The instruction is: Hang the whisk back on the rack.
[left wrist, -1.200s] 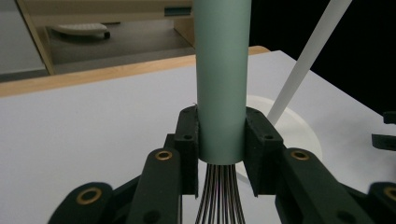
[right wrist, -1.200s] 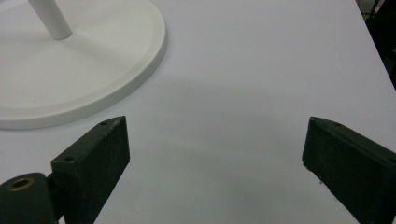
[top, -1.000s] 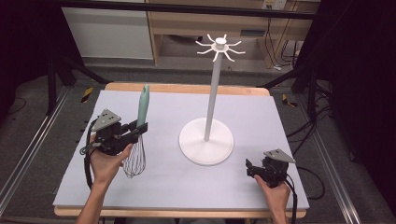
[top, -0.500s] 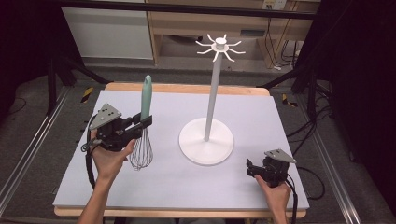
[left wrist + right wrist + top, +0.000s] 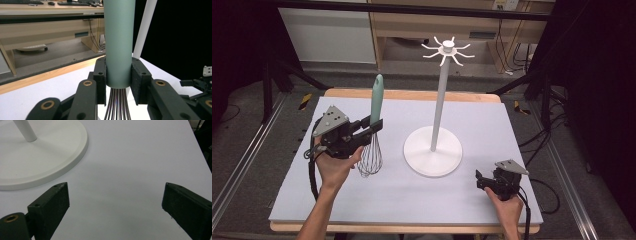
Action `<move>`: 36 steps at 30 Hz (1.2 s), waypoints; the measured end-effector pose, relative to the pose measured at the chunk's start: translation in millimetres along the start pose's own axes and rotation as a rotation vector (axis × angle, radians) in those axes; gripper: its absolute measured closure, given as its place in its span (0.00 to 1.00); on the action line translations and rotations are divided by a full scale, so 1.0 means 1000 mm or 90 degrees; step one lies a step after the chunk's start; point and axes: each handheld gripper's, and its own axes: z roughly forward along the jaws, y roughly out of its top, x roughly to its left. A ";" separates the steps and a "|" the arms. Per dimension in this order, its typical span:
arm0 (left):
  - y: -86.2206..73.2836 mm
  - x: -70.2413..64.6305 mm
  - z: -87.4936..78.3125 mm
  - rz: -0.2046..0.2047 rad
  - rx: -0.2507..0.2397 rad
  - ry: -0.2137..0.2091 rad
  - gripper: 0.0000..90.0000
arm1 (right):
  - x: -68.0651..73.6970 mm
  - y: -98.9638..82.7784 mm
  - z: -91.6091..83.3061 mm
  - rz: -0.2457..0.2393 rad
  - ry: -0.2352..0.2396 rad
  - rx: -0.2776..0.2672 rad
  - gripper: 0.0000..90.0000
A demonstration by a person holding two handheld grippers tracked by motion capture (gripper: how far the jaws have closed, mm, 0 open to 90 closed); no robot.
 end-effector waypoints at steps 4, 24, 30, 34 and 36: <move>0.003 -0.001 0.001 0.002 -0.007 -0.001 0.76 | 0.000 0.000 0.000 -0.001 -0.001 -0.001 0.09; 0.019 -0.009 0.013 0.019 -0.017 -0.015 0.76 | 0.000 0.001 0.000 0.001 -0.001 -0.003 0.09; 0.025 -0.014 0.018 0.030 -0.020 -0.020 0.76 | 0.000 0.001 0.001 -0.001 -0.001 -0.004 0.09; 0.029 -0.017 0.021 0.033 -0.023 -0.024 0.76 | 0.000 0.001 0.000 -0.001 0.000 -0.005 0.09; 0.031 -0.017 0.023 0.035 -0.025 -0.024 0.76 | 0.000 0.001 0.000 -0.001 0.000 -0.005 0.09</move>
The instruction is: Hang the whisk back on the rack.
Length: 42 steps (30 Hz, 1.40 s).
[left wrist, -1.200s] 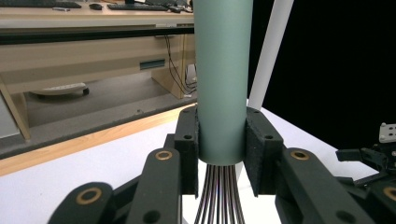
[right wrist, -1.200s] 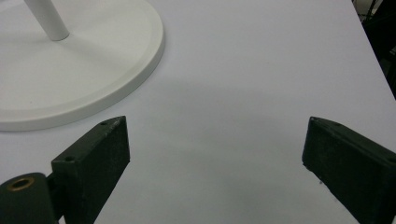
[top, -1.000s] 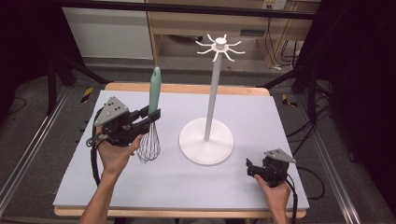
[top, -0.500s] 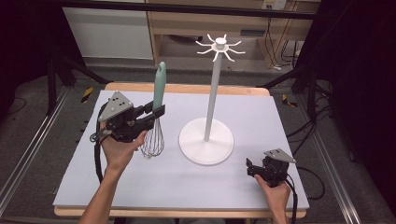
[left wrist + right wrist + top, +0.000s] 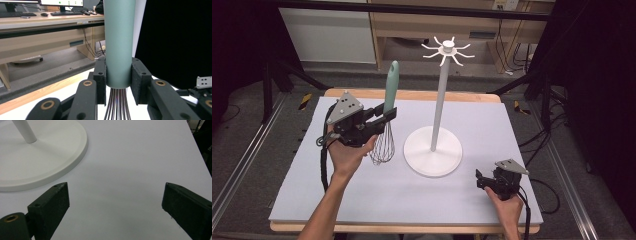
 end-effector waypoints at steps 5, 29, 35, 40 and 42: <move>0.005 -0.004 0.005 0.005 -0.002 -0.007 0.76 | 0.000 0.000 0.000 0.000 0.001 0.000 0.09; 0.018 -0.008 0.022 0.023 -0.003 -0.032 0.76 | 0.001 0.000 0.002 -0.002 -0.001 0.006 0.09; 0.020 -0.009 0.026 0.029 0.000 -0.035 0.76 | 0.000 0.000 0.002 -0.001 0.000 0.004 0.09; 0.022 -0.011 0.030 0.030 0.002 -0.036 0.76 | 0.000 0.000 0.002 -0.001 -0.001 0.003 0.09; 0.022 -0.011 0.030 0.031 0.003 -0.036 0.76 | 0.000 0.000 0.002 -0.001 -0.001 0.003 0.09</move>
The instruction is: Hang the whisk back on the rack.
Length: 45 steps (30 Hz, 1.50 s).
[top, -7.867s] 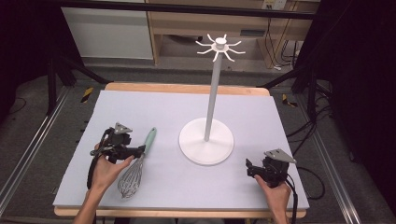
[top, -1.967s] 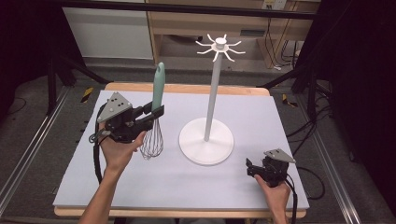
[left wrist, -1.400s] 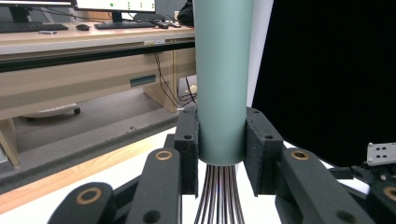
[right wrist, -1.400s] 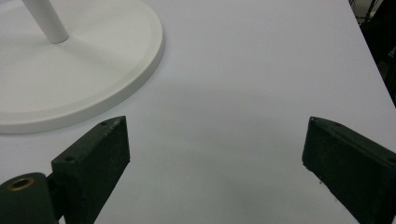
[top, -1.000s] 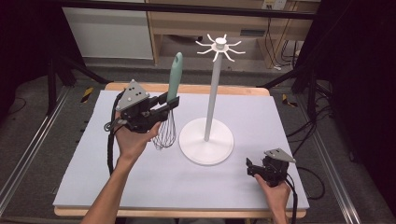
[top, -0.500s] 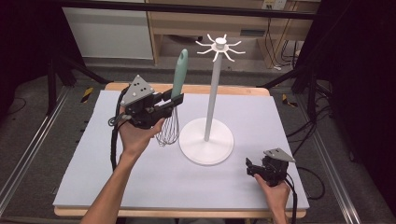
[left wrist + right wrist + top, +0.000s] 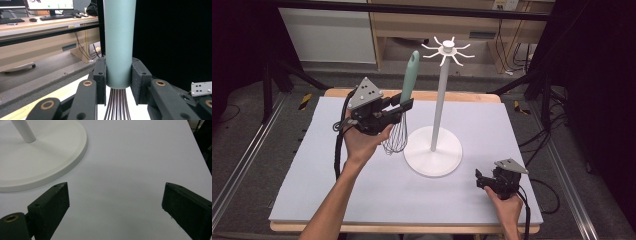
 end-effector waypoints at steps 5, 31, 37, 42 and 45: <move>0.003 -0.004 0.005 0.009 0.005 0.001 0.76 | 0.000 0.000 0.000 0.001 0.002 0.000 0.09; 0.008 0.000 0.021 0.018 0.026 0.013 0.76 | -0.002 0.000 0.000 0.007 0.002 0.002 0.09; 0.008 -0.001 0.023 0.019 0.024 0.008 0.76 | -0.003 0.000 -0.001 0.006 0.002 0.002 0.09; 0.007 -0.002 0.026 0.024 0.032 0.007 0.76 | -0.003 -0.001 0.000 0.006 -0.001 0.005 0.09; 0.006 -0.002 0.029 0.023 0.034 0.008 0.76 | -0.003 -0.001 0.000 0.006 0.001 0.004 0.09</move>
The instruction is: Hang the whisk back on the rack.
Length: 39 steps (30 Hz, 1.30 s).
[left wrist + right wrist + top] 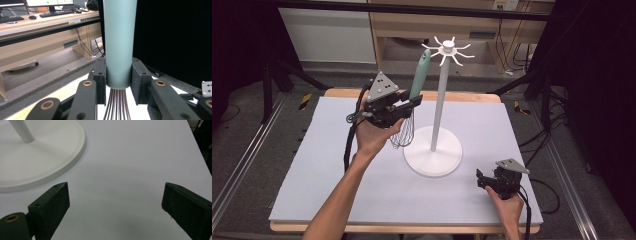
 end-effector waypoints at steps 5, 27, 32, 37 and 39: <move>-0.002 0.000 0.005 0.000 0.001 -0.002 0.76 | -0.001 0.000 0.000 0.003 -0.001 -0.002 0.09; -0.007 -0.004 0.025 -0.005 -0.021 0.008 0.76 | 0.000 -0.001 0.001 0.000 0.002 0.001 0.09; -0.008 -0.005 0.031 -0.007 -0.031 0.011 0.76 | 0.000 -0.001 0.001 0.001 0.002 0.000 0.09; -0.009 -0.005 0.034 -0.012 -0.039 0.009 0.76 | 0.000 -0.001 0.001 0.003 0.007 0.002 0.09; -0.009 -0.004 0.034 -0.009 -0.039 0.011 0.76 | 0.000 -0.001 0.001 0.003 0.007 0.000 0.09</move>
